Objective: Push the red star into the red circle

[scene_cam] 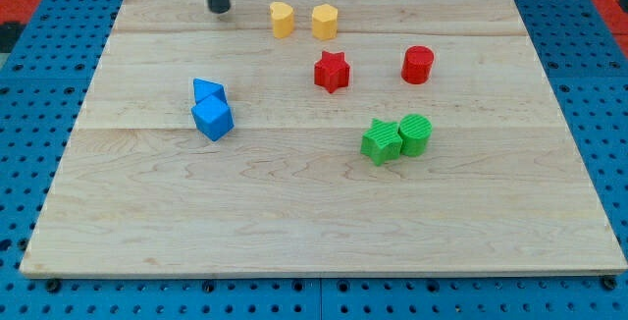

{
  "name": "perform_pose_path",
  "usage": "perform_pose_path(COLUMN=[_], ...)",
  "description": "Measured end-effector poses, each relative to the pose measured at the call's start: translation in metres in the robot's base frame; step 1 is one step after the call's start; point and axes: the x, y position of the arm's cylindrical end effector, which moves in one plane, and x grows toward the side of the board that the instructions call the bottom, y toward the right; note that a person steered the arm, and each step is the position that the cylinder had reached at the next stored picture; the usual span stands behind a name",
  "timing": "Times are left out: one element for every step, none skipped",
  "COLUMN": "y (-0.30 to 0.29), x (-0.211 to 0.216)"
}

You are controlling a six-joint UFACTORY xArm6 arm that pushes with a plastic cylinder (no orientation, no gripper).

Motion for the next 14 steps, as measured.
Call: perform_pose_path(y=[0.039, 0.091, 0.117, 0.086, 0.104, 0.192, 0.213, 0.145, 0.153, 0.151, 0.114, 0.142, 0.225, 0.256], x=[0.012, 0.007, 0.011, 0.067, 0.094, 0.075, 0.075, 0.111, 0.133, 0.138, 0.172, 0.183, 0.145, 0.133])
